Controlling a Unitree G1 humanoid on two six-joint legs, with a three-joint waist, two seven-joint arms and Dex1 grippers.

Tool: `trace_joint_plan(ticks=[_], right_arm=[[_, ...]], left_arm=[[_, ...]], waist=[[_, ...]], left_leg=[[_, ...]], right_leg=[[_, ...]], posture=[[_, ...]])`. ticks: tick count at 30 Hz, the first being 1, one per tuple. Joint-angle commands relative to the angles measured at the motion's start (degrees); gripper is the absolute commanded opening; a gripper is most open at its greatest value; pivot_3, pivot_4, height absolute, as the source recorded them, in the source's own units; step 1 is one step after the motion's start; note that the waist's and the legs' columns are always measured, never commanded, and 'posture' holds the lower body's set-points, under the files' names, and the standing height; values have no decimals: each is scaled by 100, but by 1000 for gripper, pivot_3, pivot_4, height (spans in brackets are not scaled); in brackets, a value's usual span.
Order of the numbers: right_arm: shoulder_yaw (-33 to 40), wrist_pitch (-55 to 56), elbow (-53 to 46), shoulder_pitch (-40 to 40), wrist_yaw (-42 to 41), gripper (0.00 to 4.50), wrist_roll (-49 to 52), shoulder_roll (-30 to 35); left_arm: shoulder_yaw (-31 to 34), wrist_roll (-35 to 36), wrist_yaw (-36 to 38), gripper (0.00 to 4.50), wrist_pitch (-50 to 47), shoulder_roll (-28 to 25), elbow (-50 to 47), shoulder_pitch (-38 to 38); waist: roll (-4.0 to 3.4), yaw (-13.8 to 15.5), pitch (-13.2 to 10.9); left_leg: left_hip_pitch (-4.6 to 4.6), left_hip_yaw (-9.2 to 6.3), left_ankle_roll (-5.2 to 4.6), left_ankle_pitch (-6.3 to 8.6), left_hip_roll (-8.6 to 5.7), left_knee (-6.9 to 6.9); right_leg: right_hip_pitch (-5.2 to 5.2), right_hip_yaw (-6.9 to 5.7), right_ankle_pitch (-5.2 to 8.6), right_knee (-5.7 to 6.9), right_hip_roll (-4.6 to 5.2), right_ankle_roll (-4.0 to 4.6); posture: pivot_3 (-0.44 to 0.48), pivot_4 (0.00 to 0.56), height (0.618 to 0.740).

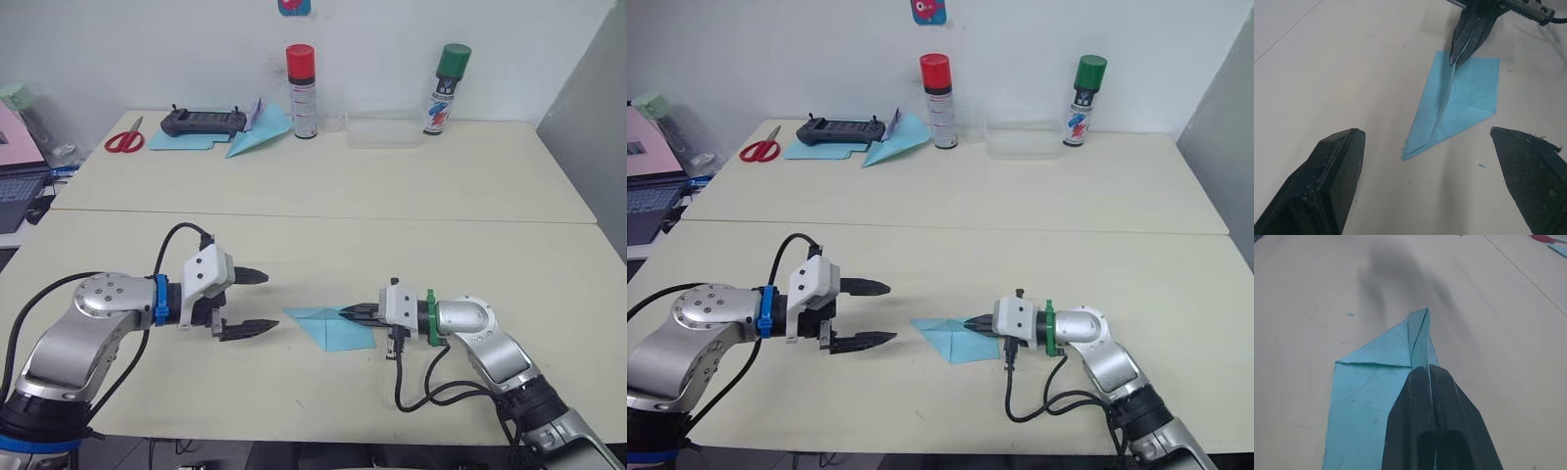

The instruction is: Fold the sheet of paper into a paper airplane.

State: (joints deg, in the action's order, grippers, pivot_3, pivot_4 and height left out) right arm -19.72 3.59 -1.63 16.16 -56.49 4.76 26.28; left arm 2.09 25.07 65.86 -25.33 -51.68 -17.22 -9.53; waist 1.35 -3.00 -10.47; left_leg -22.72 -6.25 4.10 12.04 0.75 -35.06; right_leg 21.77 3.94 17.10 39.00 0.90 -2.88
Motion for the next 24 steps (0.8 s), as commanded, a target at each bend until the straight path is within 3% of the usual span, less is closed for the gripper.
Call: trace_joint_plan(ticks=[1,7,13,16,23,24], right_arm=[[99,-120,-335,-66,111,20,88,-20],[22,-1041,-941,-340,176,20,343,-20],[-13,-1230,-994,-326,203,20,234,-17],[37,-1318,-1005,-309,125,599,340,12],[287,-1364,-1257,-347,-197,3145,737,300],[387,-1504,-1377,-333,-285,3517,897,410]], left_arm=[[-45,-22,36,4500,115,30,4,-149],[-158,-68,109,4500,207,45,193,-349],[-236,-110,130,4500,247,99,261,-456],[-243,-133,142,4500,296,101,315,-452],[-212,-66,120,4500,234,137,308,-434],[-219,-51,74,4309,223,214,370,-495]], waist=[[0,1,0],[0,3,0],[0,0,0],[0,0,0],[0,3,0],[0,3,0]], left_leg=[[0,0,0,0,0,0],[-2,-1,0,0,0,0],[0,0,0,0,0,0],[-1,0,0,0,0,-1],[-2,0,0,0,-2,-1],[-2,0,0,0,-2,-1]], right_leg=[[0,0,0,0,0,0],[1,-1,0,0,0,0],[0,0,0,0,0,-1],[0,0,0,0,0,-1],[1,0,0,0,2,-1],[1,0,0,0,2,-1]], posture=[[0,150,740],[0,150,740],[0,150,740],[0,150,740],[0,150,740],[0,150,740]])
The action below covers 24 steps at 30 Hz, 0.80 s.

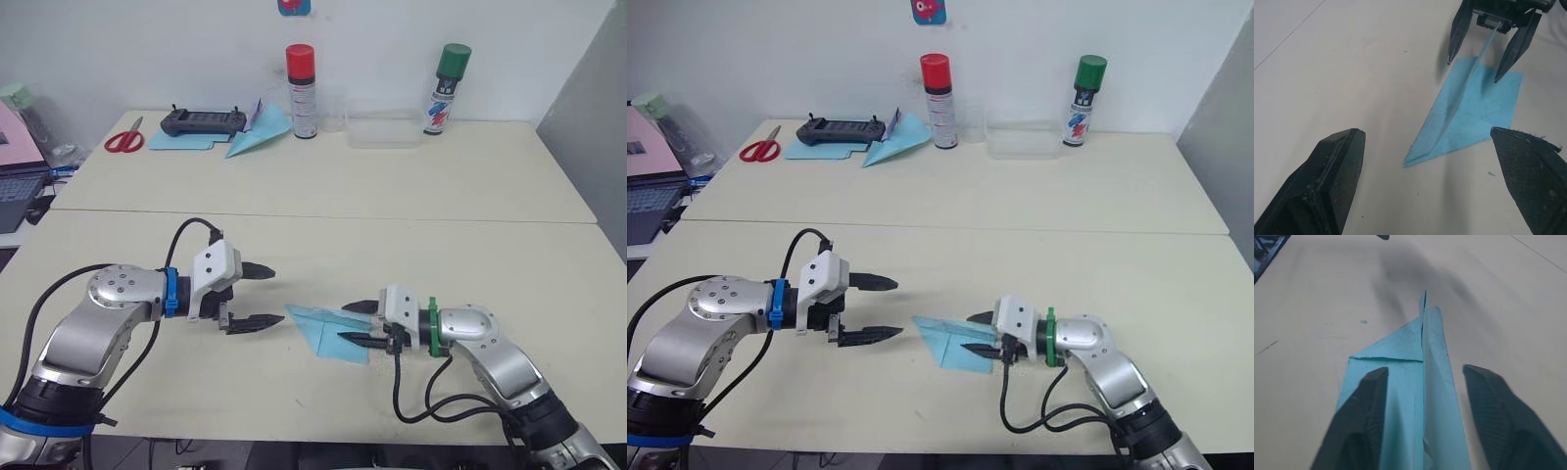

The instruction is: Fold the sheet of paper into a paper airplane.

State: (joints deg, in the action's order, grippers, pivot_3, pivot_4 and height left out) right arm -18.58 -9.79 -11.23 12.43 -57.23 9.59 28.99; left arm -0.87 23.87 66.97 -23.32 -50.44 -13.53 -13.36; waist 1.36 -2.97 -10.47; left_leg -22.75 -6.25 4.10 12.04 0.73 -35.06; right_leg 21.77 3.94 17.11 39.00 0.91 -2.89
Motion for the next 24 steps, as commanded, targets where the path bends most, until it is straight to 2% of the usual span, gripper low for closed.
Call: trace_joint_plan(ticks=[1,7,14,24], right_arm=[[396,-334,-544,72,-268,3522,580,241],[884,-1160,-1043,293,92,3522,1102,337],[783,-1397,-1374,30,550,3522,977,246],[816,-1396,-1670,-502,680,3522,905,528]], left_arm=[[60,76,-99,4091,9,190,98,-202],[-250,-95,-276,2297,53,790,590,-699],[-917,-505,-37,53,404,1305,1212,-1020],[-1473,-1043,439,19,555,1065,1425,-898]], waist=[[-3,2,-1],[-3,17,-2],[-3,26,-2],[-3,19,-2]], left_leg=[[0,-1,0,0,1,0],[0,-3,0,0,-1,-5],[-7,-4,0,0,-3,-4],[-5,-3,0,0,-3,-5]], right_leg=[[0,0,0,0,-1,0],[-3,-2,-2,0,-1,-3],[1,-2,-2,0,-1,-1],[0,-1,-2,0,-1,-3]], posture=[[0,150,740],[0,150,740],[0,150,740],[0,150,740]])
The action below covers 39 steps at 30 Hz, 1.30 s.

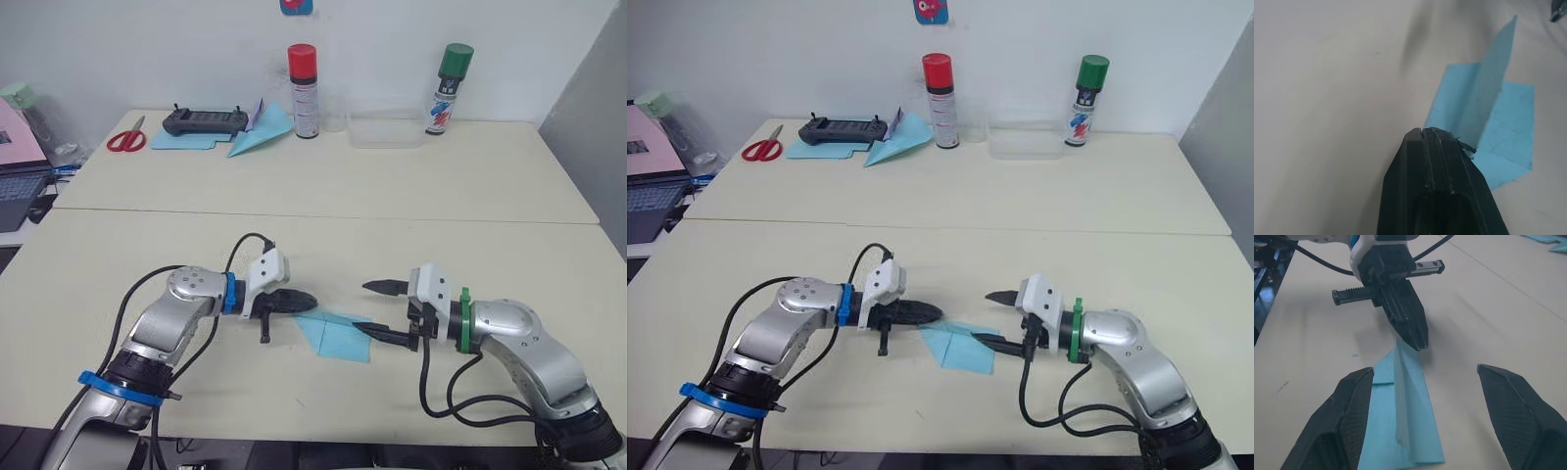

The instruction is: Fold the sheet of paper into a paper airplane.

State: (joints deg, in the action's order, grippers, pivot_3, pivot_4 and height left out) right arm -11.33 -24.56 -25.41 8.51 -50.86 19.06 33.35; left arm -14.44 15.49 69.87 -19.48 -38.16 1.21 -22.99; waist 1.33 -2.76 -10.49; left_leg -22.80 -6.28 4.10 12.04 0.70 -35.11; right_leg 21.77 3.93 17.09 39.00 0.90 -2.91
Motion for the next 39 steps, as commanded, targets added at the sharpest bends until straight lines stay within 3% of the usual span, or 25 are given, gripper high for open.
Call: trace_joint_plan(ticks=[1,11,19,32,35,39], right_arm=[[90,109,-252,-145,54,3522,-57,116],[11,274,-300,-270,-93,3522,-130,284],[-580,1636,301,-199,-704,3522,-901,590],[-1284,3036,1769,599,-527,3522,-1753,-389],[-1261,3105,1909,643,-537,2894,-1741,-492],[-1200,3056,1942,621,-578,1473,-1627,-517]], left_arm=[[-163,-292,152,19,252,-189,-21,98],[-276,-630,28,19,528,-9,437,123],[-166,-425,77,19,146,12,408,76],[-218,-449,255,19,-166,-99,436,-12],[-237,-456,276,0,-172,-84,485,-51],[-241,-470,293,0,-172,-73,518,-86]], waist=[[0,-4,0],[0,6,1],[0,1,2],[2,-13,3],[2,-13,3],[2,-13,3]], left_leg=[[0,0,0,0,1,0],[14,0,0,0,0,-3],[33,0,0,0,0,-4],[39,-1,0,0,2,-2],[38,0,0,0,1,-2],[39,-1,0,0,2,-2]], right_leg=[[0,0,0,0,0,0],[-15,1,0,0,0,-1],[-34,0,1,-1,0,-2],[-36,1,0,0,-2,-2],[-36,2,0,0,-2,-2],[-36,1,0,0,-3,-2]], posture=[[0,150,740],[0,150,740],[0,150,740],[0,150,740],[0,150,740],[0,150,740]])
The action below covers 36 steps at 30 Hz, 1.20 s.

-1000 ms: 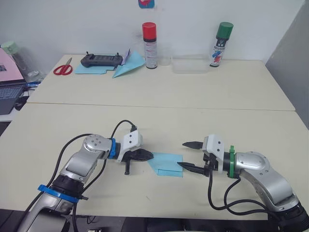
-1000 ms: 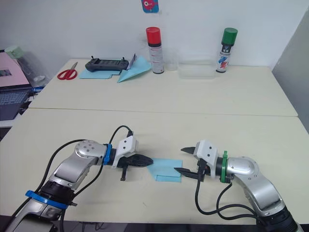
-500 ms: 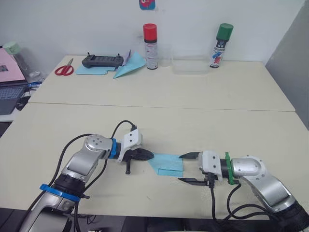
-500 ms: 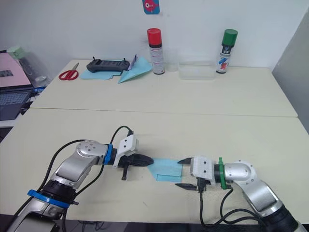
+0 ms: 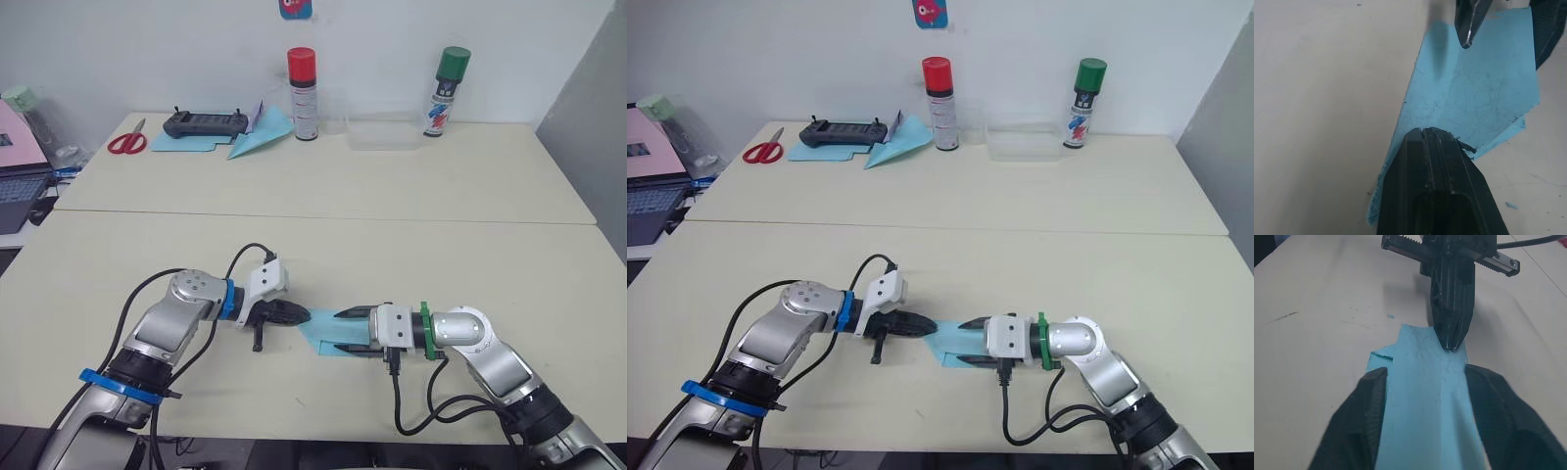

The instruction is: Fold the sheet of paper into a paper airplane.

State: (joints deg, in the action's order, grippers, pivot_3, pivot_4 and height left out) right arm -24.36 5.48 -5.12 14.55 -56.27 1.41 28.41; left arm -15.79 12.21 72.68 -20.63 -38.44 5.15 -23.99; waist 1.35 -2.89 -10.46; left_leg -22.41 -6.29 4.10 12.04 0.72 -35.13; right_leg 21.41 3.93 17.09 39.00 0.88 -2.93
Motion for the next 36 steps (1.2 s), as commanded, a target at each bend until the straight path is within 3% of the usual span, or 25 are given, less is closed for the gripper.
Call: trace_joint_plan(ticks=[1,4,27,36], right_arm=[[122,15,-109,-4,-45,1094,180,-22],[152,-50,-179,-55,-56,49,256,-5],[258,-320,-317,-121,-109,49,535,43],[591,-1225,-254,35,490,49,766,-506]], left_arm=[[-90,-138,14,0,-52,-47,128,4],[-13,-83,-3,0,-124,-40,133,-26],[-27,-308,-100,0,106,-212,436,-89],[-1,-229,-117,0,92,-186,412,-111]], waist=[[0,0,0],[0,0,0],[0,6,0],[-1,-5,1]], left_leg=[[0,0,0,0,0,0],[0,0,0,0,0,0],[-2,0,0,0,-1,0],[7,0,0,0,0,0]], right_leg=[[0,0,0,0,0,0],[0,0,0,0,0,0],[0,0,0,-1,1,0],[-2,2,0,5,-1,1]], posture=[[0,150,740],[0,150,740],[0,150,740],[0,150,740]])
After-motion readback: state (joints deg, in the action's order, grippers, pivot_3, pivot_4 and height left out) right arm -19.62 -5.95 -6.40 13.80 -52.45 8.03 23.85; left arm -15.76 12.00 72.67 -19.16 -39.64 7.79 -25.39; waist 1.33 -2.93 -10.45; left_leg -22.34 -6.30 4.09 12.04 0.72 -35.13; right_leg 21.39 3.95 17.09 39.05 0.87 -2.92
